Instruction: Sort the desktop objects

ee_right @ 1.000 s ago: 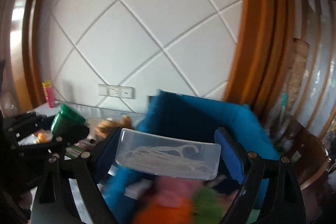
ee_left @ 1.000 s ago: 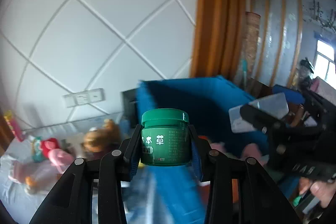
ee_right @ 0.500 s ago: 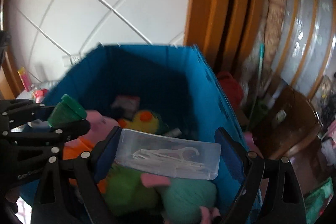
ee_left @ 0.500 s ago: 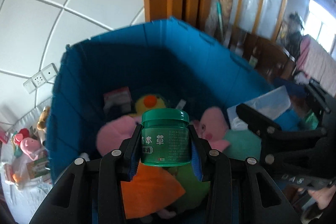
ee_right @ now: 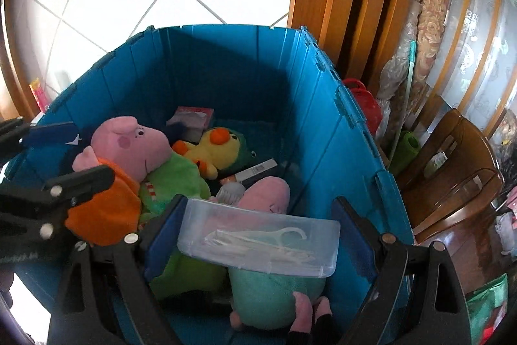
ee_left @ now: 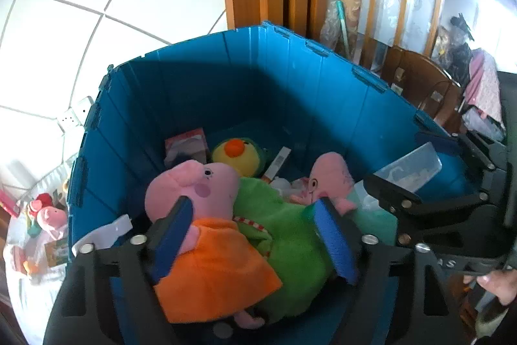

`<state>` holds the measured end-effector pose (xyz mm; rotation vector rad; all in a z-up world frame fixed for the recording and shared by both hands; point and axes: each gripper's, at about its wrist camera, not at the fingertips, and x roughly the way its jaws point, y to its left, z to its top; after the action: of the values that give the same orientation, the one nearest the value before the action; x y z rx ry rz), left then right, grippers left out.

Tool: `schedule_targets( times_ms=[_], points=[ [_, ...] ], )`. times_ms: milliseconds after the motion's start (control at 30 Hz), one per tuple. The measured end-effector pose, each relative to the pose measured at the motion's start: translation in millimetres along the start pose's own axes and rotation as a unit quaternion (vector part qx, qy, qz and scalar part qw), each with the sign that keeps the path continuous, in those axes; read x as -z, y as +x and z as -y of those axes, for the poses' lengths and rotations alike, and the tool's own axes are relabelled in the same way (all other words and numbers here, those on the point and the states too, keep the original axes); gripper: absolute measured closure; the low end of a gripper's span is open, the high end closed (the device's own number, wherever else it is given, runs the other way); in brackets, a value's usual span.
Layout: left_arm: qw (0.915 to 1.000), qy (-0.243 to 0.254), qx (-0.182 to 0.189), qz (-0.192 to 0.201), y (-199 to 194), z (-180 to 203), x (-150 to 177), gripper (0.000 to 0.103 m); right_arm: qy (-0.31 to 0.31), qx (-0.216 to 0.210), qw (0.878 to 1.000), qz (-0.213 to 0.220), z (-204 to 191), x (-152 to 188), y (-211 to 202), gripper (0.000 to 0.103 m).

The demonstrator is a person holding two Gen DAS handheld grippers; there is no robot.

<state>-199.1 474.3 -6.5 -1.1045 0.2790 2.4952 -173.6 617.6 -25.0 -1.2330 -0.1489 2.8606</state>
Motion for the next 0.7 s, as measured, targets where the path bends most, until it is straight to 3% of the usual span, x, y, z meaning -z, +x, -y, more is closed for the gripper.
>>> schedule_targets(
  times_ms=[133,267,467,700],
  points=[
    [1.0,-0.008,-0.002,0.002,-0.3,-4.7,2.3,0.022,0.004,0.006,1.0,0.003,-0.5,1.5,-1.4,0.012],
    [0.9998,-0.018,-0.002,0.005,0.3,-9.9,5.8,0.021,0.013,0.008,1.0,0.015,1.7,2.1,-4.9,0.002],
    [0.9994,-0.026,0.003,0.021,-10.7,-11.6,18.7,0.019,0.036,0.018,0.999,0.029,5.8,10.3,-11.3,0.001],
    [0.9982,-0.024,-0.009,0.054,-39.7,-12.8,35.3,0.01,0.046,0.012,0.998,0.037,-0.9,22.0,-20.7,0.001]
  ],
)
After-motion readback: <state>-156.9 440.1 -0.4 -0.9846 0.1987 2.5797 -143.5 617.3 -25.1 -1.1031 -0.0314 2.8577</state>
